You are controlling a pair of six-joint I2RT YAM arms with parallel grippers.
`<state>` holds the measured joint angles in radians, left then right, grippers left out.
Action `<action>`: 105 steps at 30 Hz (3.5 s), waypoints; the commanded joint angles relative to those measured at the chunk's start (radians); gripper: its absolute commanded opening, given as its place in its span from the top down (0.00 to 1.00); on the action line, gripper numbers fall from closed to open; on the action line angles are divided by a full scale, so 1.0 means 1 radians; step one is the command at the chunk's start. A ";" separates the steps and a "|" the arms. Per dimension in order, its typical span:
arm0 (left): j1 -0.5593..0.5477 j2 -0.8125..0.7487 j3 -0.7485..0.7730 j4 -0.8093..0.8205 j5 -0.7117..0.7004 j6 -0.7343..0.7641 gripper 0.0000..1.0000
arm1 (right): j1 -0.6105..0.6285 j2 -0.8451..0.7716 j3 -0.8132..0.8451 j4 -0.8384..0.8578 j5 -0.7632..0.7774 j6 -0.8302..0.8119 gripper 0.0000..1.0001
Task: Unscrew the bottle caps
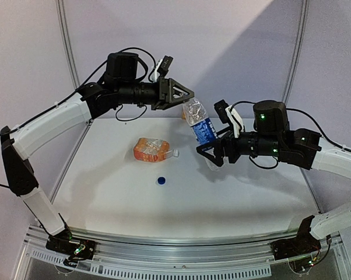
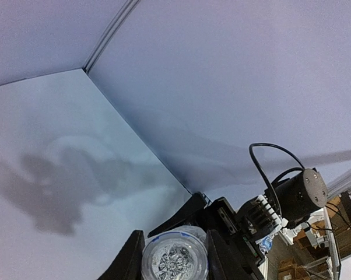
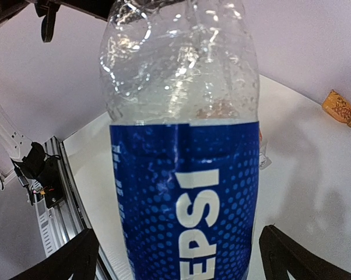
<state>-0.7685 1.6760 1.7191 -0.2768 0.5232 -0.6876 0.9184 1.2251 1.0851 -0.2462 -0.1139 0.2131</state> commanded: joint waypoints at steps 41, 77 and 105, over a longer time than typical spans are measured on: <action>0.104 -0.359 -0.277 -0.338 -0.806 0.278 1.00 | 0.005 -0.048 -0.067 -0.010 0.227 -0.036 0.01; 0.436 -0.244 -0.642 0.137 -1.048 0.405 1.00 | 0.005 -0.117 -0.131 -0.020 0.278 -0.008 0.01; 0.465 -0.243 -0.712 0.147 -1.045 0.430 0.60 | 0.006 -0.117 -0.129 -0.015 0.287 0.003 0.01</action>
<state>-0.3119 1.4635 1.0328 -0.0902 -0.5095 -0.2607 0.9184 1.1137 0.9665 -0.2619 0.1665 0.2054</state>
